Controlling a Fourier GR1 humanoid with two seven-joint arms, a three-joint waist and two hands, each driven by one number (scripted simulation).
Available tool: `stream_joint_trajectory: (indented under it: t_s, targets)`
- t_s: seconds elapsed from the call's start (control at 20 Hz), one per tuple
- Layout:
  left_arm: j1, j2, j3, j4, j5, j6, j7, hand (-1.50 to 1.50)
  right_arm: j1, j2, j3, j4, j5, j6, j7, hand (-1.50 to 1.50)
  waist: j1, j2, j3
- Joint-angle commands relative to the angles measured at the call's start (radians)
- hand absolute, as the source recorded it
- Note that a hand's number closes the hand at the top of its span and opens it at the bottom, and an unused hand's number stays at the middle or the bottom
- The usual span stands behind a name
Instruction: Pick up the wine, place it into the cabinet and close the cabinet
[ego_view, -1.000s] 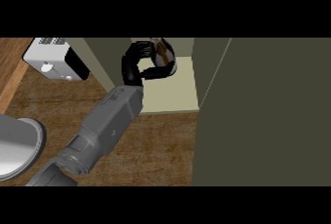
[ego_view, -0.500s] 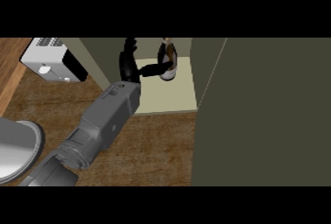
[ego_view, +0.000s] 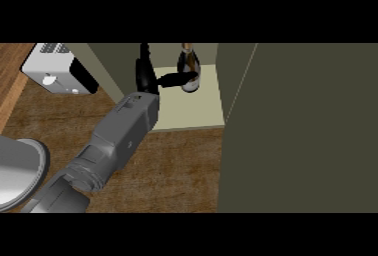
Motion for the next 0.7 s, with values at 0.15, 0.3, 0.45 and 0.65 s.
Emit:
stream_joint_trajectory:
  t_s: [0.15,0.3,0.45,0.65]
  targets:
    - [0.022,0.075,0.001,-0.021,-0.029,-0.112,-0.05,-1.5,0.123,-0.003,0.031,-0.179,-0.058,-0.006,0.048,-1.5,0.023,-0.01,-0.002]
    - [-0.015,0.075,0.001,-0.022,-0.039,-0.14,-0.059,-1.5,0.103,-0.012,0.007,-0.177,-0.099,0.002,0.046,-1.5,0.016,-0.004,-0.001]
    - [0.038,0.013,0.02,-0.065,-0.033,-0.158,-0.128,-1.5,0.051,-0.004,-0.04,-0.149,-0.101,-0.019,0.054,-1.5,0.041,-0.008,-0.002]
    - [0.044,0.018,0.048,-0.129,-0.015,-0.227,-0.148,-1.5,0.046,-0.017,-0.034,-0.19,-0.102,-0.024,0.1,-1.5,0.052,-0.014,-0.002]
